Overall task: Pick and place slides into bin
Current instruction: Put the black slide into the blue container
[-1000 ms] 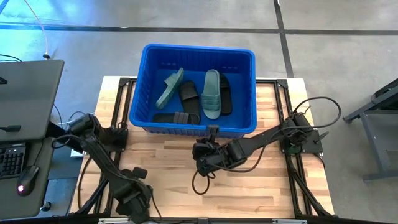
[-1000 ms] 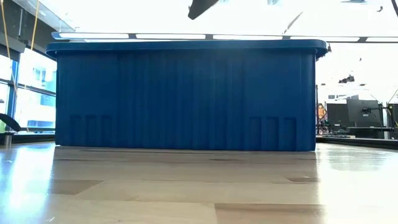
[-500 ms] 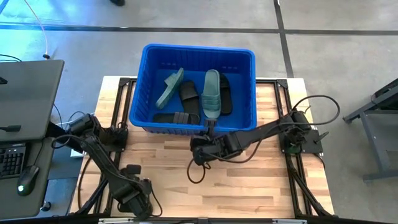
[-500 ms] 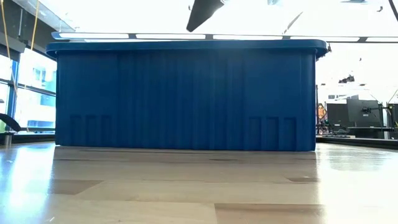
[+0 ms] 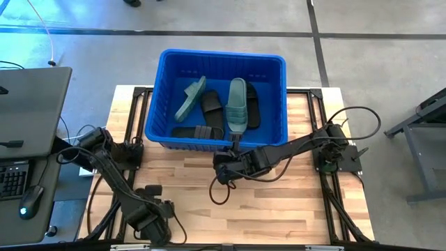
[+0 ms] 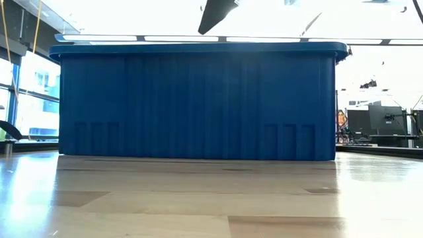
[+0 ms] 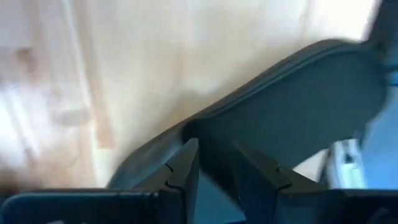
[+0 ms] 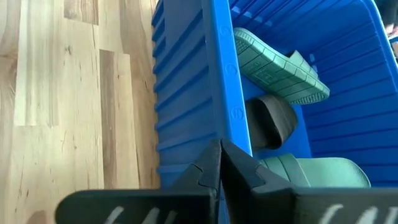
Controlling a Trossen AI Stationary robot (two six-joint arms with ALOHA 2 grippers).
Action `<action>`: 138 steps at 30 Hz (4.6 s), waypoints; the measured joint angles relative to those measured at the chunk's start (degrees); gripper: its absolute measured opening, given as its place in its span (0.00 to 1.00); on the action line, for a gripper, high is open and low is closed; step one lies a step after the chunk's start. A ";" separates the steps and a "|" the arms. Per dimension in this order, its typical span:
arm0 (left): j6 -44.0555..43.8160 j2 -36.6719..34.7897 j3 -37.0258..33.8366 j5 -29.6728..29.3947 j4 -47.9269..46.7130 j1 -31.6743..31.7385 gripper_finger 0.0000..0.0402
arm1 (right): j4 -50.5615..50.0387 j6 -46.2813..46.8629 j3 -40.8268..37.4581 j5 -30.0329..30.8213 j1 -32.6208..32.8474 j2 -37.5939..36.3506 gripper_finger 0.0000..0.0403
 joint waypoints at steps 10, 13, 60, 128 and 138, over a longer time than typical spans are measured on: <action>4.99 0.00 0.00 -1.21 8.52 0.07 0.21 | 0.76 -1.92 0.00 -0.15 0.00 0.00 0.00; 5.64 0.00 0.00 -1.54 9.47 0.05 0.21 | 0.81 -1.92 0.00 -0.15 0.00 0.00 0.00; 13.57 0.42 -2.43 -1.39 22.21 0.05 0.21 | 0.54 9.55 -0.02 -9.39 6.00 0.04 0.00; 1.14 2.40 -2.41 -0.86 16.98 -1.83 0.66 | 1.06 9.22 -0.07 -11.74 5.90 0.04 0.00; -4.56 2.73 -1.26 -2.89 7.54 -3.12 0.66 | 1.76 9.22 -0.07 -11.74 5.90 0.04 0.00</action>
